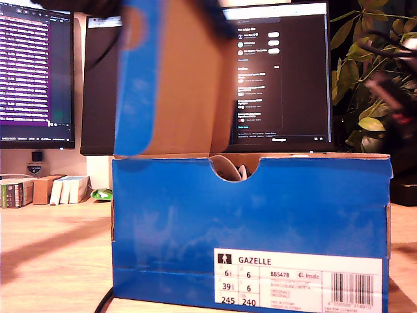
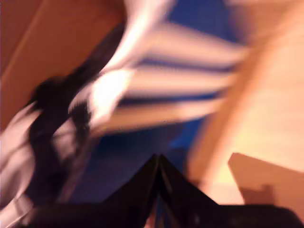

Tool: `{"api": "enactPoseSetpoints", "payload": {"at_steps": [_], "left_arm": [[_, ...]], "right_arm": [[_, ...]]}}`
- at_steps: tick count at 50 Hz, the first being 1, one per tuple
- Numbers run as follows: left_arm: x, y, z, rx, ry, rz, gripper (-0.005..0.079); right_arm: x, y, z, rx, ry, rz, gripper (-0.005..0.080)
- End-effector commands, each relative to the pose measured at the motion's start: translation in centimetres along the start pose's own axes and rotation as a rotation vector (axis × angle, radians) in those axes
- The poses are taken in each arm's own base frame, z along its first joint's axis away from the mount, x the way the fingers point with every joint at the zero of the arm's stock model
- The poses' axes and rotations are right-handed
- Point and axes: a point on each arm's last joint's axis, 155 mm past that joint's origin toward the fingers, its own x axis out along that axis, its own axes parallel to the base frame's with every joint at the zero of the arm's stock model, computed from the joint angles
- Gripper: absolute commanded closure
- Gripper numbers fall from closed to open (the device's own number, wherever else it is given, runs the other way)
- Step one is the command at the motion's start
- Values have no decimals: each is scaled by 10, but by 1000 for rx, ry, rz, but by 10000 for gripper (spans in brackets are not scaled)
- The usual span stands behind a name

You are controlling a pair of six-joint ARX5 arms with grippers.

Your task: Close the blue shoebox by pushing the lid with your left arm and holding the box in place with your right arm

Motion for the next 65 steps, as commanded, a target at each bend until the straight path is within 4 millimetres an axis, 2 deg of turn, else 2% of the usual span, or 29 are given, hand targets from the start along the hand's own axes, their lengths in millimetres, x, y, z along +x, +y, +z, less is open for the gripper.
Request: {"api": "enactPoseSetpoints", "payload": {"at_steps": [1, 4, 5, 7, 9, 18, 21, 24, 32, 39, 45, 49, 50, 55, 60, 65], "left_arm": [[5, -8, 1, 32, 8, 8, 761], [8, -14, 2, 52, 10, 16, 761], [7, -9, 3, 54, 6, 46, 761], [6, -9, 4, 58, 3, 58, 761], [3, -2, 5, 56, -6, 112, 761], [-25, 30, 6, 26, -40, 297, 761], [-32, 38, 3, 19, -37, 332, 761], [-37, 41, 1, 23, -33, 345, 761], [-51, 50, 0, 42, -39, 392, 761], [-61, 59, 3, 53, -51, 437, 761], [-72, 63, 5, 58, -67, 468, 761], [-78, 62, 7, 62, -79, 480, 761], [-80, 61, 7, 71, -79, 483, 761], [-89, 57, 8, 88, -95, 498, 761], [-99, 52, 11, 110, -113, 528, 761], [-113, 44, 14, 154, -136, 592, 761]], "right_arm": [[-9, -1, 23, -8, -51, 6, 764], [-15, -2, 34, -1, -74, 16, 764], [-17, 7, 36, -3, -71, 60, 764], [-20, 10, 43, -7, -84, 74, 764], [-24, 21, 47, -15, -85, 126, 764], [-38, 46, 68, -49, -112, 199, 764], [-41, 56, 70, -52, -103, 240, 764], [-42, 64, 66, -52, -82, 279, 764], [-31, 74, 37, -85, 24, 288, 764], [-16, 77, 19, -137, 83, 251, 764], [-6, 73, 12, -157, 109, 202, 764], [-3, 67, 4, -174, 137, 160, 764], [-1, 58, 3, -202, 138, 112, 764], [1, 38, -7, -250, 179, 21, 764], [1, 38, -2, -290, 161, 18, 764], [-5, 51, 20, -330, 64, 44, 764]]}}
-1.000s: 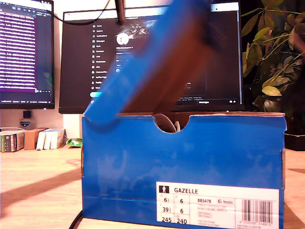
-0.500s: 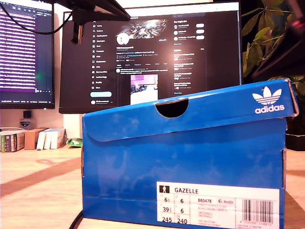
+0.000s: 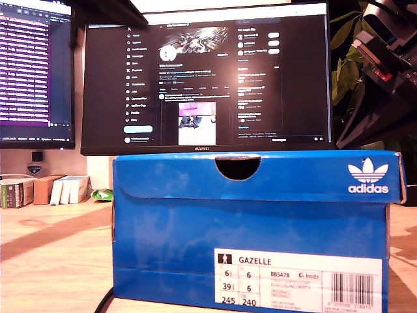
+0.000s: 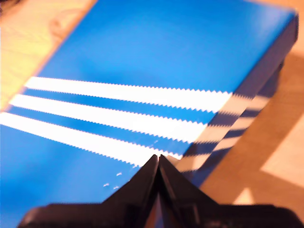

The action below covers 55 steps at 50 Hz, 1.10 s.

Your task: Close the blue shoebox by pushing the lid with your left arm and holding the box in place with your right arm

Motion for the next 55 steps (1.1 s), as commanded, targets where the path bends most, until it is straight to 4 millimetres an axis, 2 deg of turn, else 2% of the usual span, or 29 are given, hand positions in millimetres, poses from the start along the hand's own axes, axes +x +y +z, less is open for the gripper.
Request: {"api": "enactPoseSetpoints", "payload": {"at_steps": [1, 9, 16, 22, 28, 39, 43, 47, 55], "left_arm": [[-17, -8, 7, 62, -41, 45, 761], [-53, -2, 22, 162, -115, 240, 761], [-87, -2, 30, 194, -182, 361, 761], [-118, -6, 33, 215, -240, 443, 761], [-144, -4, 32, 234, -274, 540, 761], [-166, 6, 17, 243, -285, 627, 761], [-173, 13, 9, 243, -289, 659, 761], [-185, 15, 10, 274, -338, 696, 761], [-211, -7, 27, 363, -468, 742, 761]], "right_arm": [[-5, 1, 9, -22, -52, -7, 764], [-40, -4, 67, -111, -296, -126, 764], [-81, -21, 99, -138, -458, -280, 764], [-116, -30, 113, -149, -555, -370, 764], [-149, -47, 119, -191, -612, -508, 764], [-201, -70, 127, -200, -713, -661, 764], [-213, -66, 131, -221, -755, -658, 764], [-217, -42, 139, -285, -803, -571, 764], [-225, 1, 149, -379, -884, -430, 764]]}}
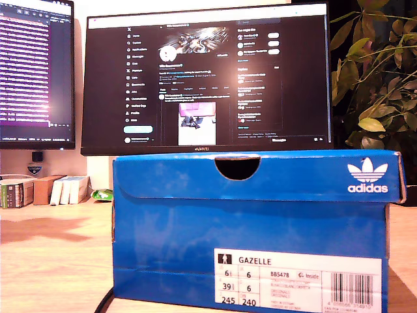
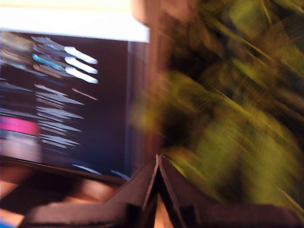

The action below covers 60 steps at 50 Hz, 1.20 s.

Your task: Close the blue shoebox by pushing the lid with your left arm and holding the box in place with your right arm

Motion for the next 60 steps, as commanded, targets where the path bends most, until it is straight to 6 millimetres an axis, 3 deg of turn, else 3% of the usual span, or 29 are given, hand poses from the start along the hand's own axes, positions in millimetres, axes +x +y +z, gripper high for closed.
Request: {"api": "enactPoseSetpoints", "payload": {"at_steps": [1, 14, 22, 27, 33, 46, 52, 60], "left_arm": [[-18, -9, 24, 40, -92, 9, 761], [-32, -24, 60, 88, -228, -40, 761], [-32, -15, 55, 26, -200, 9, 761], [-45, -8, 61, 41, -223, 90, 761], [-61, -13, 68, 60, -258, 124, 761], [-88, -27, 71, 69, -293, 166, 761], [-93, -35, 65, 67, -286, 157, 761], [-88, -42, 33, 44, -237, 135, 761]], "right_arm": [[-3, 12, 8, 19, -35, 47, 764], [-5, 17, 10, 186, -38, 68, 761], [-6, 18, 19, 189, -51, 74, 750], [-11, 21, 36, 176, -91, 80, 744], [-18, 21, 53, 119, -136, 56, 734], [-30, 20, 52, 64, -122, 6, 729], [-34, 24, 41, 75, -73, 9, 729], [-43, 34, 36, 35, -51, 40, 729]]}}
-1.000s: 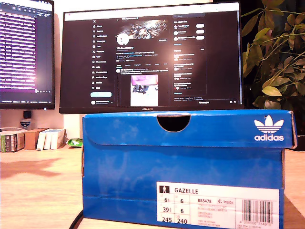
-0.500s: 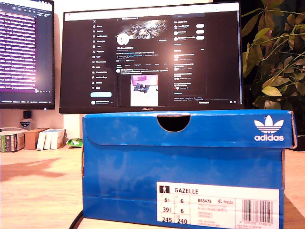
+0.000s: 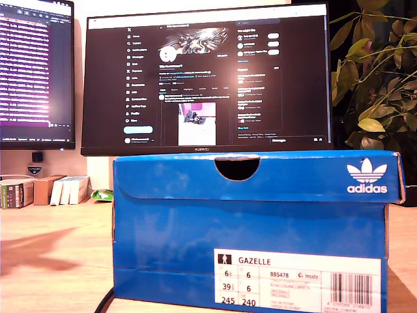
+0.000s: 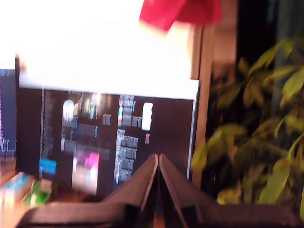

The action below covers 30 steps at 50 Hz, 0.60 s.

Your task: Close the blue shoebox by pushing the lid with your left arm and holding the box in place with your right arm

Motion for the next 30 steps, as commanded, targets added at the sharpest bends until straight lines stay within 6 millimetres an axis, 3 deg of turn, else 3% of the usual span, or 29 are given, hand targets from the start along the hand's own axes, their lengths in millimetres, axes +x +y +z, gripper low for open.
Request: {"api": "enactPoseSetpoints", "payload": {"at_steps": [1, 8, 13, 30], "left_arm": [[3, -4, -29, -28, 52, -11, 761], [-4, -12, -70, -52, 86, -14, 761], [-10, -17, -88, -79, 65, -10, 761], [-16, -25, -142, -130, 66, 0, 761]], "right_arm": [[-6, 5, 8, -31, -26, 12, 729], [-14, 4, 11, -35, -32, -1, 724], [-18, 3, 10, -55, -27, -12, 717], [-13, 4, -30, -109, 63, -3, 717]]}}
